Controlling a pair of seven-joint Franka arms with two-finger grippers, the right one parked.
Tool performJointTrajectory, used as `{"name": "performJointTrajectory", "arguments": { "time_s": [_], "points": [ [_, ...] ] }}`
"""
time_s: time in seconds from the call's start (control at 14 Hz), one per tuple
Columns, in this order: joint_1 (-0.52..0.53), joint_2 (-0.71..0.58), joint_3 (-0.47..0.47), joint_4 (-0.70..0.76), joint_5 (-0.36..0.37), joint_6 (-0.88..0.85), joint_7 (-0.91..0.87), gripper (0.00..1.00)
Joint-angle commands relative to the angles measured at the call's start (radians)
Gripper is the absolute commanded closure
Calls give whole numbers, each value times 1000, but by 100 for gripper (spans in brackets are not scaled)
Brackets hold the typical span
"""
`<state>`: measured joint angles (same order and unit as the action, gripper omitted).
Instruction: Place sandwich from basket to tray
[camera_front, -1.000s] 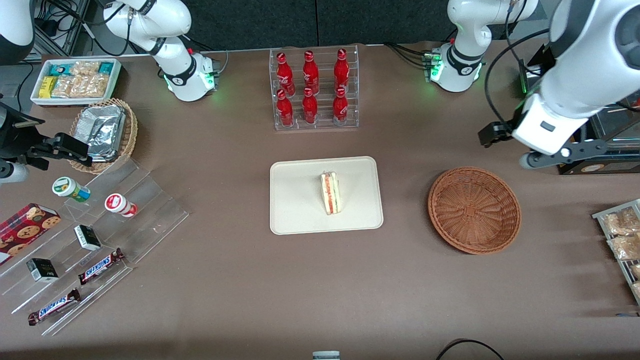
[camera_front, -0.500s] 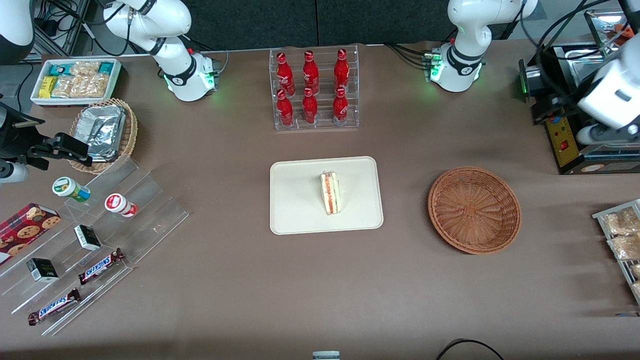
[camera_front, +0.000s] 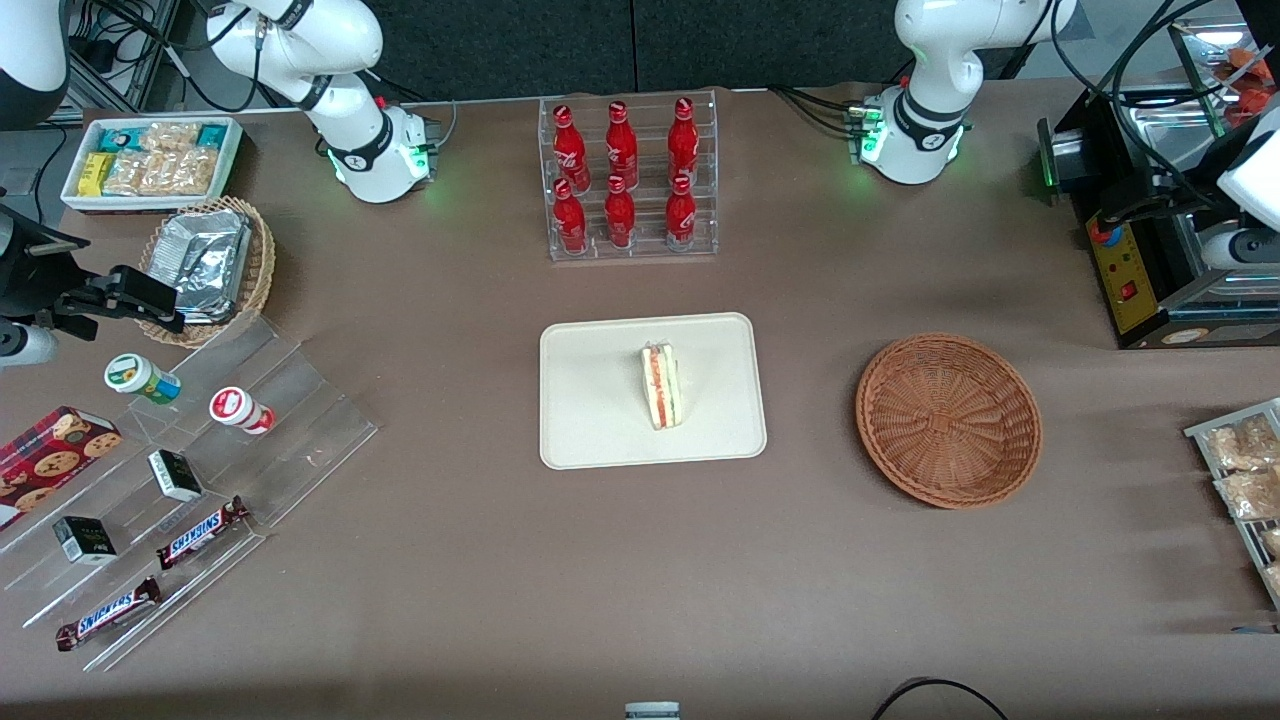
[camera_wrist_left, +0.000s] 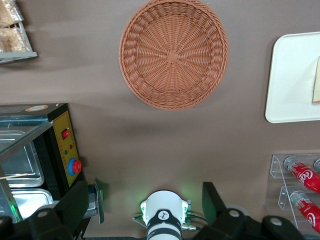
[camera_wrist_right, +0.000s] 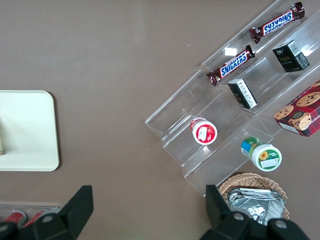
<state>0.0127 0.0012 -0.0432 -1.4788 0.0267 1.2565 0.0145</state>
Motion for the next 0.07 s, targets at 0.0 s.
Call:
{"name": "performJointTrajectory", "arguments": {
  "time_s": [0.0],
  "points": [
    [-36,22,17,21,-7,-2,2,0]
  ]
}}
